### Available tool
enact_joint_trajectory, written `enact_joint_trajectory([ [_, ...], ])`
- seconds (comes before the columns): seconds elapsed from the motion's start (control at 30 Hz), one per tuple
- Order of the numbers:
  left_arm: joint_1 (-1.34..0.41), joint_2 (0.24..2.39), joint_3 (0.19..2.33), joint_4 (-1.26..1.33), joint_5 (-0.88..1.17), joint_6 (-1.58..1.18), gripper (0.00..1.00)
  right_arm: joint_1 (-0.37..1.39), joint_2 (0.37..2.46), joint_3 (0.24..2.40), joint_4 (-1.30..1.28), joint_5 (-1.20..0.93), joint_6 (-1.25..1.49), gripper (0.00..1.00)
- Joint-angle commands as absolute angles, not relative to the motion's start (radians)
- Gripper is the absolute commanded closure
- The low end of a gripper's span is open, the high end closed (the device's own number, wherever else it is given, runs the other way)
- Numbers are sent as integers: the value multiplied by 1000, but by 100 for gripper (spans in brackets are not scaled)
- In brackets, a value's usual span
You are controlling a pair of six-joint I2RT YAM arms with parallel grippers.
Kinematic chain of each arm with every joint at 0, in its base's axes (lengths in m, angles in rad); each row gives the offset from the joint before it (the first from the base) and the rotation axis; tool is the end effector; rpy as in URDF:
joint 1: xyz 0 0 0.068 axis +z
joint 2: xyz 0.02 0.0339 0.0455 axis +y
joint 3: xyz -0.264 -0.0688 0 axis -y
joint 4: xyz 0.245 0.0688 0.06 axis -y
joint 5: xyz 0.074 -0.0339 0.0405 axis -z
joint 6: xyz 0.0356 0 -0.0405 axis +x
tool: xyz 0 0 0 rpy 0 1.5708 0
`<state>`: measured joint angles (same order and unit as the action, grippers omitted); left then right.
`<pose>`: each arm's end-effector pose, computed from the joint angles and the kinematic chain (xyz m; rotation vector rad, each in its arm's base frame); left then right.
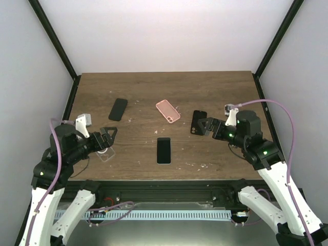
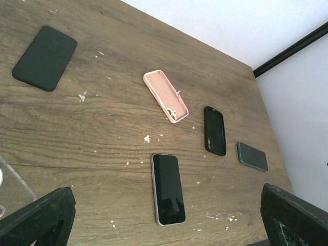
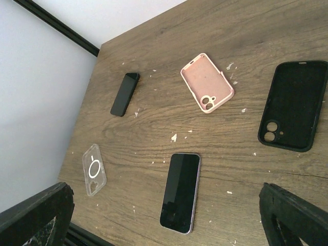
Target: Put the phone into the phone case
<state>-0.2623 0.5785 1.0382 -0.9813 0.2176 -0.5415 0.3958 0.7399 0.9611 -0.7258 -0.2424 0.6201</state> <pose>0.0813 -0.0298 0.3661 -0.1650 2.1531 -0.7045 0.1313 0.0641 0.3513 0.0880 2.1765 0.8548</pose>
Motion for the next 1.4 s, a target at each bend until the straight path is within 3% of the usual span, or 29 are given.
enact_joint_trajectory([
  [0.0,-258,569,1039,-991,210,-523,0,388,719,981,-744,-239,623,0],
  [0.47,-257,595,1020,-977,148,-536,0,388,744,984,-757,-163,671,0],
  [0.87,-258,584,881,-850,92,-485,2,365,970,977,-784,73,863,1],
  [1.37,-257,556,821,-817,90,-446,2,20,1268,957,-827,14,1221,3],
])
